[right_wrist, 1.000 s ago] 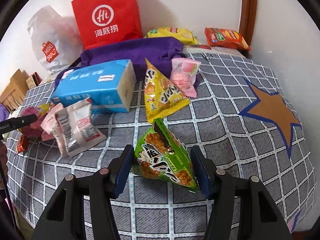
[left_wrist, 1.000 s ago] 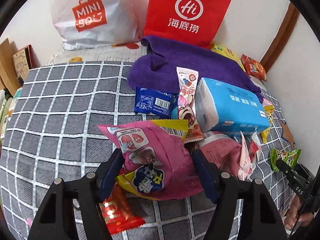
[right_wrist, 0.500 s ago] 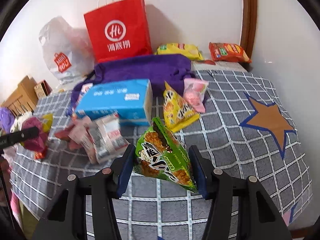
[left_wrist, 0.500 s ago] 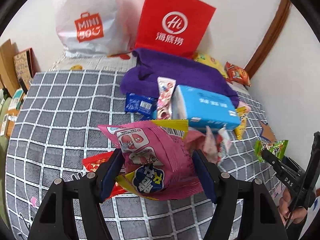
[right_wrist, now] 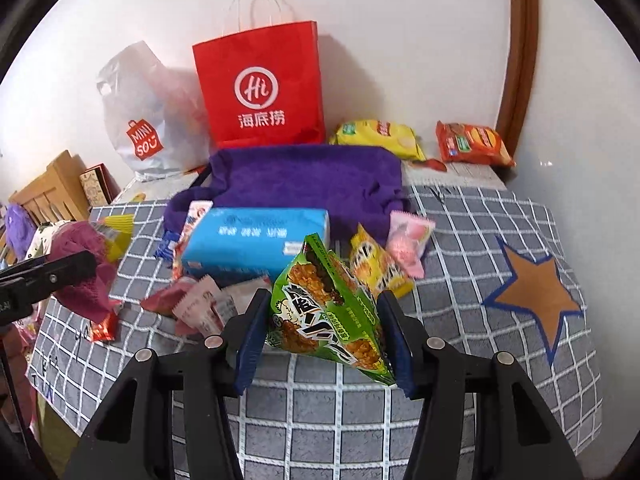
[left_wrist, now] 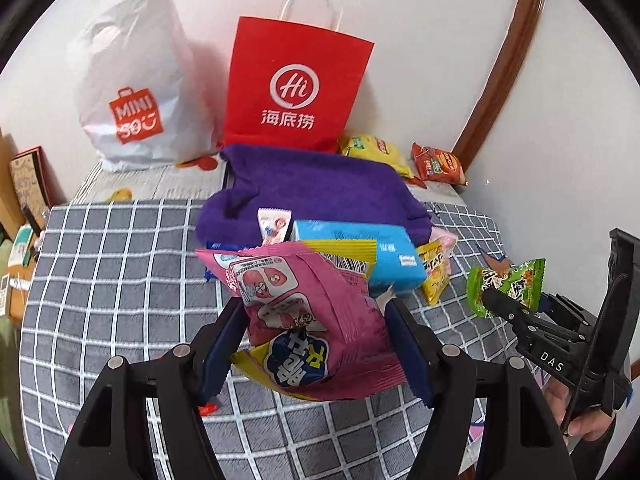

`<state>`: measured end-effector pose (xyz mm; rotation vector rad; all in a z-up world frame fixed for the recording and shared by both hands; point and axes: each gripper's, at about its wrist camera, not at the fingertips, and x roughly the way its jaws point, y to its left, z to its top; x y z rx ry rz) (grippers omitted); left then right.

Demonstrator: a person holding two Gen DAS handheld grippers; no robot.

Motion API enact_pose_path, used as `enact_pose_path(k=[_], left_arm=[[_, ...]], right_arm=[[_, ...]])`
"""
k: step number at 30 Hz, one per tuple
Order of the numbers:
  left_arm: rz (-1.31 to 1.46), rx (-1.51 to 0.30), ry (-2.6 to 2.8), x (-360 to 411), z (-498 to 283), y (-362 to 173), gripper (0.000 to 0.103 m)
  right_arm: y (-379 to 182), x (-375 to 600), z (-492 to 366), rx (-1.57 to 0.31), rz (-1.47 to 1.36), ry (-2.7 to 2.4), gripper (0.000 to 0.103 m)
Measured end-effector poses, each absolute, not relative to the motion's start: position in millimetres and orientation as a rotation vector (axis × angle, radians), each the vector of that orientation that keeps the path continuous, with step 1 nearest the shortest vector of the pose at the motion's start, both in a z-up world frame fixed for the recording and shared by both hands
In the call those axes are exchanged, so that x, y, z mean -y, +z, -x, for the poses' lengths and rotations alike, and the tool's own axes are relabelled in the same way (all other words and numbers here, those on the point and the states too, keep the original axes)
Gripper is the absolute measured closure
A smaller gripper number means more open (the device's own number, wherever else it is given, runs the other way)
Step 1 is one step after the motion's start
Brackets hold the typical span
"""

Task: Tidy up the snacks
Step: 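Lift and carry both held snacks toward the purple towel with both tools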

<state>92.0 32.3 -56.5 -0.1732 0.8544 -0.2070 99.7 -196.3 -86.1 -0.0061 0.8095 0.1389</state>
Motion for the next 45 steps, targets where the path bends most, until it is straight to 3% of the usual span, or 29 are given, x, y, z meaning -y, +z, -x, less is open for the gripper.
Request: enact_pose_path(k=[20, 45], left_arm=[[0.151, -0.812, -0.226, -23.0, -176.3, -28.5, 0.034], [0.169, -0.882, -0.234, -25.0, -306.7, -76.3, 0.034]], right_arm=[[-44.4, 181.1, -188.2, -0.732, 0.013, 0.169, 0.05], [-90.4, 178.6, -328.1, -0.78, 0.046, 0.142, 0.05]])
